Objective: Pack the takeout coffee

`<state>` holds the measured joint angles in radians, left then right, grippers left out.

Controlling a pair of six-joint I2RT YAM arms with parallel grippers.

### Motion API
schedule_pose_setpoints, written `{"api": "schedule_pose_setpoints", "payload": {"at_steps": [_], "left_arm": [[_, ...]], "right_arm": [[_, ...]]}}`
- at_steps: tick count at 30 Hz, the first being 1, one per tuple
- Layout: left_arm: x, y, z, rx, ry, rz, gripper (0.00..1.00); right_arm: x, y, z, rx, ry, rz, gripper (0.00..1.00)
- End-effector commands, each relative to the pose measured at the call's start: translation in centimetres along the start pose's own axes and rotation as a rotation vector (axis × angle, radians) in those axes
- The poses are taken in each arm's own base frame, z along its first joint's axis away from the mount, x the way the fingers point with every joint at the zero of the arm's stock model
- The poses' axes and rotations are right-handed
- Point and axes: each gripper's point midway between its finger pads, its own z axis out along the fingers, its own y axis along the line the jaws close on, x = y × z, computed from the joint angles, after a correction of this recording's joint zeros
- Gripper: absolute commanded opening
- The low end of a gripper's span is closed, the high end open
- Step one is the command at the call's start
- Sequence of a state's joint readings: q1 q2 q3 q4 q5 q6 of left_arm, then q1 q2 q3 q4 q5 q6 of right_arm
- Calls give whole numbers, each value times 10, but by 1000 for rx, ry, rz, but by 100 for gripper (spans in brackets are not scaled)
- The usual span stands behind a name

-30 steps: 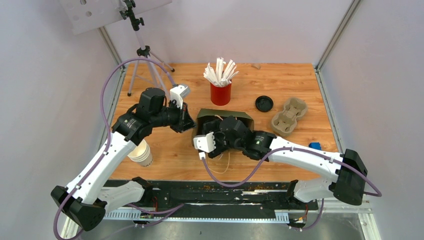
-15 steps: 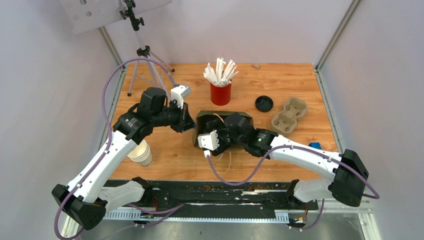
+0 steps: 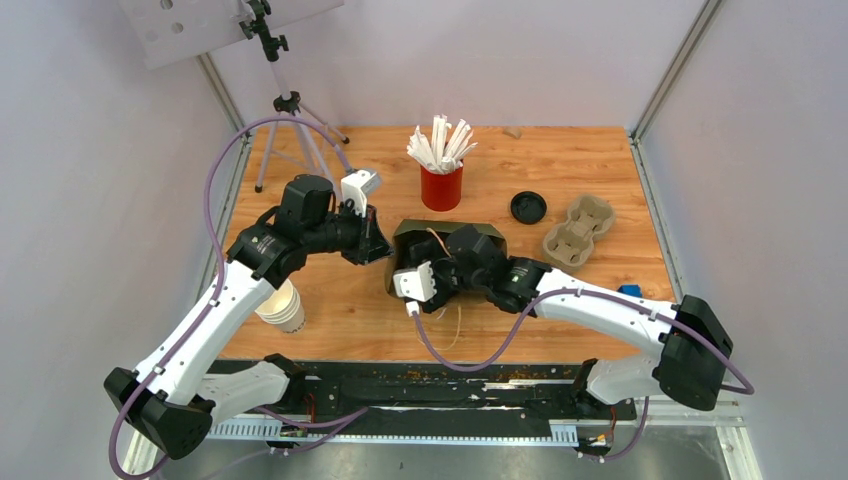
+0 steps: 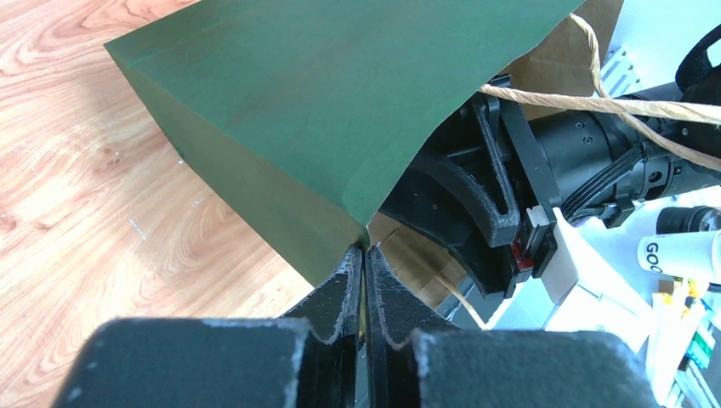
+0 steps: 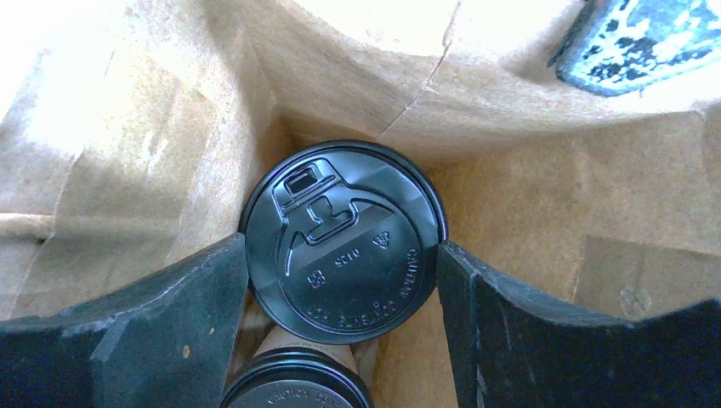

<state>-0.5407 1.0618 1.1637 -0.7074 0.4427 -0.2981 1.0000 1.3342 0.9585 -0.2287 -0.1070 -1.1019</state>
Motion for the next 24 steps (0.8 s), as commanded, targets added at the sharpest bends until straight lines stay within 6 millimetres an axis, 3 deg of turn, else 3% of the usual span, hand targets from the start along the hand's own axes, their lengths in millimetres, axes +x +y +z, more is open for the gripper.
{"api": "schedule_pose_setpoints", "payload": {"at_steps": [1,7,15,17,21,24], "left_arm": [[-5,-4,-5,3,-24,-10,10],[3,1,-8,-29,3,-32,26],[9,8,-9,-70,18,-51,37],[10,9,-9,-73,24,-45,35],[8,8,-10,-65,20,-26,14],[6,4,-10,-45,10,-8,10]], "right_arm": [[-5,-7,5,21,-33,-11,60],[-3,-6,8,20,-37,-2,59],[-1,-4,6,26,-36,16,59],[1,-4,6,29,-37,22,59],[2,-3,5,33,-40,33,59],[2,0,6,19,-45,36,59]]}}
